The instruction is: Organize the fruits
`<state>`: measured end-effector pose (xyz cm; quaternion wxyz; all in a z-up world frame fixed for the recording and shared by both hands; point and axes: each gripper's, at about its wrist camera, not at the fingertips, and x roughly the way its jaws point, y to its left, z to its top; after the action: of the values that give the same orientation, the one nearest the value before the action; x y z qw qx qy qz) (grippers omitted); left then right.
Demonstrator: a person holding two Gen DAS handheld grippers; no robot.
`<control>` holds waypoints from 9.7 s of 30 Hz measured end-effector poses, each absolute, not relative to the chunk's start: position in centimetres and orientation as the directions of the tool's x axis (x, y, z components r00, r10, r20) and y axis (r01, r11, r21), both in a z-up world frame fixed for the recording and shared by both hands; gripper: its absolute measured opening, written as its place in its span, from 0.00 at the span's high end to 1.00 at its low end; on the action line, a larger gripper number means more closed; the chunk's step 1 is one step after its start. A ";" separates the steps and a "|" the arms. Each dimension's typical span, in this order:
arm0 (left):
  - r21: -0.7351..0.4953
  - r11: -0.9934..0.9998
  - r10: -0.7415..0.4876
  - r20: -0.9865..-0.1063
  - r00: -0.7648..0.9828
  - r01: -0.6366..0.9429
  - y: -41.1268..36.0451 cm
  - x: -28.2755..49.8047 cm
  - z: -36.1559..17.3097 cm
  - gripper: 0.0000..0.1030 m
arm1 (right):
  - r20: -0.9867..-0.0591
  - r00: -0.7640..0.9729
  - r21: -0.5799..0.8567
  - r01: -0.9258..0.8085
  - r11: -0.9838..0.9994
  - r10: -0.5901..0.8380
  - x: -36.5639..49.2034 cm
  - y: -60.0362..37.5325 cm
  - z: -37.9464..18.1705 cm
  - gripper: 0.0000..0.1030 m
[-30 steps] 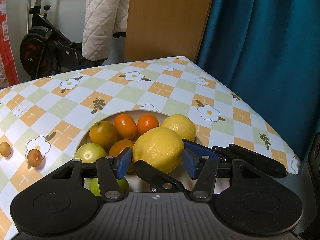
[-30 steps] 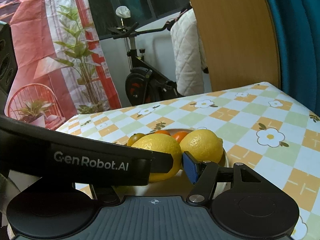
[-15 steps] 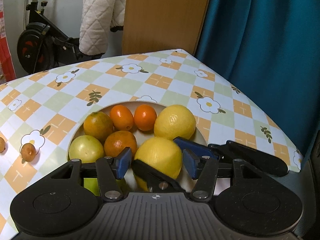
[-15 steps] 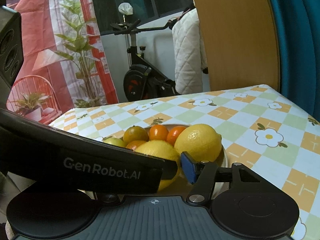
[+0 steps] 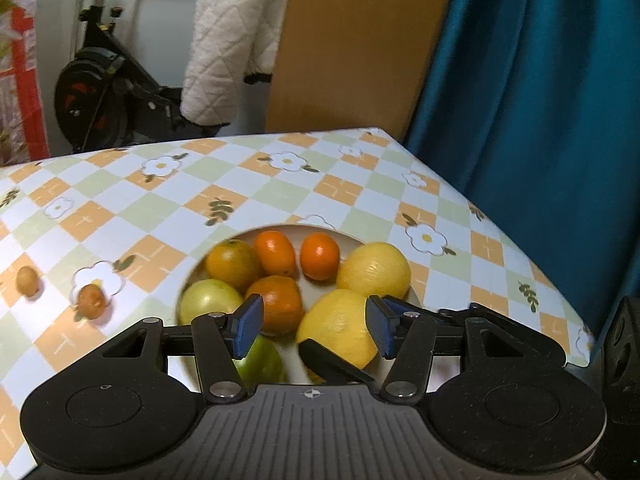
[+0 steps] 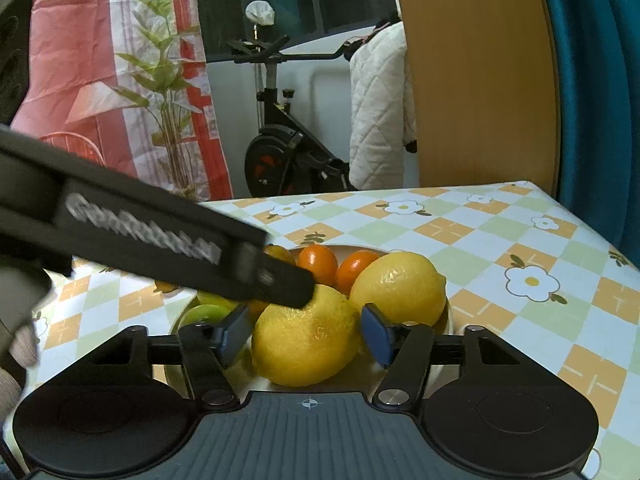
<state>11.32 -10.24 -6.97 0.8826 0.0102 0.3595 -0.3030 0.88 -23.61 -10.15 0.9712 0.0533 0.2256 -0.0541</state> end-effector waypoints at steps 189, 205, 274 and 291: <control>-0.183 0.828 -0.507 -0.648 0.568 0.530 -6.1 7.5 -7.4 0.75 | -0.445 0.890 0.106 0.166 0.980 -0.103 -3.7 -20.6 -7.6 0.76; -0.184 0.792 -0.529 -0.684 0.503 0.583 -8.5 8.6 -9.0 0.75 | -0.517 0.839 0.093 0.248 0.964 -0.166 -3.3 -22.9 -9.9 0.76; -0.096 0.927 -0.343 -0.606 0.718 0.362 -1.9 6.5 -4.0 0.15 | -0.475 0.845 0.074 0.316 0.946 -0.245 -3.9 -21.5 -5.7 0.01; -0.035 0.971 -0.211 -0.583 0.785 0.235 2.1 4.4 -0.7 0.14 | -0.519 0.835 0.061 0.248 0.967 -0.181 -3.7 -16.5 -1.8 0.00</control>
<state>4.39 2.06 -0.70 0.9444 0.0195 0.3062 -0.1181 -3.66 -16.54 -1.83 0.9559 0.0631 0.2641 -0.1123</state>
